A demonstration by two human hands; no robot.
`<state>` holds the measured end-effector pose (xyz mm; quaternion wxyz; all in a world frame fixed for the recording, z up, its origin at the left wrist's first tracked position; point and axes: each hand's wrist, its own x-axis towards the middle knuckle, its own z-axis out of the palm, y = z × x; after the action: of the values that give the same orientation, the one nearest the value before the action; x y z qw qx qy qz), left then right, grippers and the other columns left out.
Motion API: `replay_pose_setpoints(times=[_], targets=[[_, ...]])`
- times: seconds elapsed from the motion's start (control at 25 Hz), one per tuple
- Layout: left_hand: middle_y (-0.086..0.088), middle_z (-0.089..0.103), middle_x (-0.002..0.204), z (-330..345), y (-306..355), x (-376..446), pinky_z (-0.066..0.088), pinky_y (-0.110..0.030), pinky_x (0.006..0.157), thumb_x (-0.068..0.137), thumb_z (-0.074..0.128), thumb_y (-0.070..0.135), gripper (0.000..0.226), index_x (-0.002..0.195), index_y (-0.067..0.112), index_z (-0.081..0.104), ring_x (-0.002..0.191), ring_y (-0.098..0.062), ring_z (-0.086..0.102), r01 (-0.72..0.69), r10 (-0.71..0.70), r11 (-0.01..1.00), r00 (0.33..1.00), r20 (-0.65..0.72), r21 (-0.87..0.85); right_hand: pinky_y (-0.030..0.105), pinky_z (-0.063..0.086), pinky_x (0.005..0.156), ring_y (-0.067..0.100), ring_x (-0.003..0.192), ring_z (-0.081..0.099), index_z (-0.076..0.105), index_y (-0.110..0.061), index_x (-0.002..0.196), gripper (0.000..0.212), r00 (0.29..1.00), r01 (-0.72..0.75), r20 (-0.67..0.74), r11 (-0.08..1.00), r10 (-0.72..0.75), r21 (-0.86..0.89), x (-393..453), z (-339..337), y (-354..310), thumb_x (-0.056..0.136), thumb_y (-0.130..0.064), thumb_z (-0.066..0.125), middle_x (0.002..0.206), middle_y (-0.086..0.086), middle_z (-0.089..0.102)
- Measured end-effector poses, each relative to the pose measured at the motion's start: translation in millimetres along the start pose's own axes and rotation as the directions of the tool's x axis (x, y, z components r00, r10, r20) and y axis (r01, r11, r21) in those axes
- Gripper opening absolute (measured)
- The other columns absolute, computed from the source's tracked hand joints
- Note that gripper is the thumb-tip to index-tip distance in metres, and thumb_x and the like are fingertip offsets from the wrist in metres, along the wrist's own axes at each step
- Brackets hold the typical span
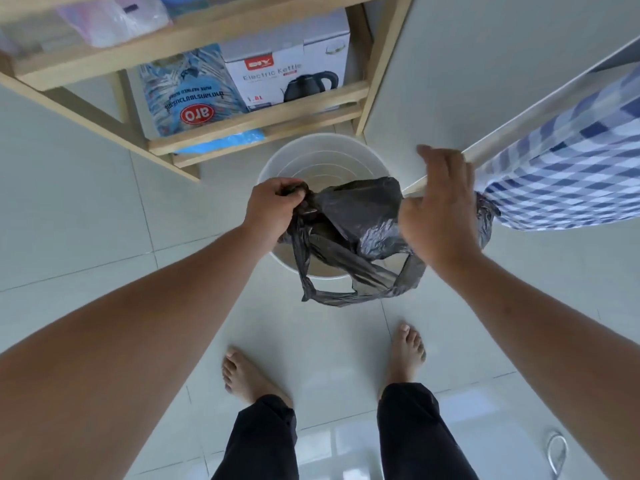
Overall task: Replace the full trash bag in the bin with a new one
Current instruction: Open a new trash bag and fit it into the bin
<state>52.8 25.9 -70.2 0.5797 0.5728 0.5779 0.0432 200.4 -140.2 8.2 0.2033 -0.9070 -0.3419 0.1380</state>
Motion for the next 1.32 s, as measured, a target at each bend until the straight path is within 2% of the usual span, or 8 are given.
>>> replay_pose_setpoints(times=[0.24, 0.4, 0.6, 0.84, 0.92, 1.08, 1.2, 1.32], targets=[[-0.006, 0.074, 0.093, -7.0, -11.5, 28.5, 0.058, -0.030, 0.086, 0.083, 0.072, 0.008, 0.020, 0.102, 0.014, 0.074, 0.085, -0.020, 0.071, 0.006, -0.005, 1.000, 1.000, 0.019, -0.021, 0.054, 0.017, 0.117, 0.035, 0.144, 0.018, 0.025, -0.016, 0.150, 0.088, 0.873, 0.146, 0.485, 0.917, 0.057, -0.371, -5.8, 90.1, 2.1, 0.078, -0.058, 0.055, 0.155, 0.015, 0.024], [0.001, 0.069, 0.090, -9.2, -13.0, 33.6, 0.051, -0.011, 0.072, 0.078, 0.065, -0.012, 0.038, 0.109, 0.009, 0.071, 0.078, -0.007, 0.065, -0.131, 0.131, 0.991, 0.990, 0.050, -0.005, 0.054, 0.035, 0.106, 0.038, 0.130, 0.037, 0.049, -0.009, 0.129, 0.055, 0.937, 0.033, 0.329, 0.908, 0.117, -0.417, 14.7, 117.0, 3.2, 0.081, -0.034, 0.057, 0.139, 0.017, 0.042], [0.000, 0.070, 0.102, -42.7, -21.9, 42.7, 0.046, -0.014, 0.084, 0.076, 0.056, -0.005, 0.039, 0.102, 0.020, 0.073, 0.090, -0.009, 0.062, -0.213, 0.313, 0.916, 0.909, -0.274, 0.341, 0.026, 0.042, 0.071, 0.031, 0.094, 0.061, 0.072, -0.013, 0.103, 0.030, 0.937, -0.265, 0.243, 0.964, 0.250, 0.030, 61.2, 102.4, -1.5, 0.084, -0.011, 0.049, 0.100, 0.010, 0.067], [-0.009, 0.068, 0.076, -59.2, -19.0, 54.4, 0.053, -0.025, 0.049, 0.095, 0.046, 0.000, 0.015, 0.091, 0.002, 0.061, 0.067, -0.022, 0.070, 0.437, -0.451, 0.893, 0.863, -0.227, -0.112, 0.035, 0.046, 0.074, 0.036, 0.097, 0.057, 0.070, -0.009, 0.108, 0.027, 0.977, -0.029, 0.196, 0.959, 0.087, -0.283, 85.9, 82.4, -0.4, 0.089, -0.011, 0.050, 0.108, 0.014, 0.058], [-0.006, 0.052, 0.047, -59.6, -11.2, 52.1, 0.039, -0.016, 0.031, 0.092, 0.045, -0.004, 0.024, 0.071, 0.006, 0.050, 0.031, -0.013, 0.049, 0.431, -0.490, 0.835, 0.865, -0.106, -0.341, 0.035, 0.049, 0.071, 0.035, 0.086, 0.057, 0.071, -0.005, 0.101, 0.024, 0.963, -0.140, 0.182, 0.945, 0.199, -0.294, 91.0, 82.3, 4.2, 0.089, -0.009, 0.050, 0.096, 0.014, 0.061], [0.002, 0.030, 0.049, -55.9, -11.4, 60.9, 0.016, -0.017, 0.039, 0.084, 0.063, 0.025, 0.037, 0.057, 0.021, 0.038, 0.034, -0.012, 0.021, 0.366, -0.372, 0.928, 0.923, -0.098, -0.071, 0.026, 0.042, 0.062, 0.020, 0.065, 0.044, 0.062, -0.001, 0.095, 0.013, 0.809, -0.506, 0.310, 0.860, 0.499, -0.065, 110.8, 77.5, -7.8, 0.087, -0.004, 0.051, 0.084, 0.006, 0.053], [-0.001, 0.029, 0.054, -45.5, -1.1, 59.4, 0.019, -0.029, 0.051, 0.077, 0.065, 0.041, 0.042, 0.057, 0.020, 0.035, 0.048, -0.019, 0.025, 0.257, -0.246, 0.960, 0.964, -0.106, 0.111, 0.031, 0.045, 0.092, 0.017, 0.109, 0.051, 0.040, -0.017, 0.143, 0.062, 0.932, -0.351, 0.168, 0.914, 0.321, 0.201, 100.7, 76.3, -16.0, 0.082, -0.021, 0.054, 0.131, 0.002, 0.047], [-0.002, 0.036, 0.055, -34.2, 6.4, 57.0, 0.023, -0.031, 0.053, 0.079, 0.061, 0.049, 0.041, 0.063, 0.015, 0.046, 0.050, -0.020, 0.034, 0.260, -0.248, 0.953, 0.964, -0.091, 0.157, 0.055, 0.017, 0.118, 0.032, 0.146, 0.017, 0.019, -0.018, 0.153, 0.092, 0.986, 0.046, 0.165, 0.970, -0.006, -0.237, 66.2, 94.6, -20.1, 0.077, -0.057, 0.055, 0.158, 0.012, 0.019]])
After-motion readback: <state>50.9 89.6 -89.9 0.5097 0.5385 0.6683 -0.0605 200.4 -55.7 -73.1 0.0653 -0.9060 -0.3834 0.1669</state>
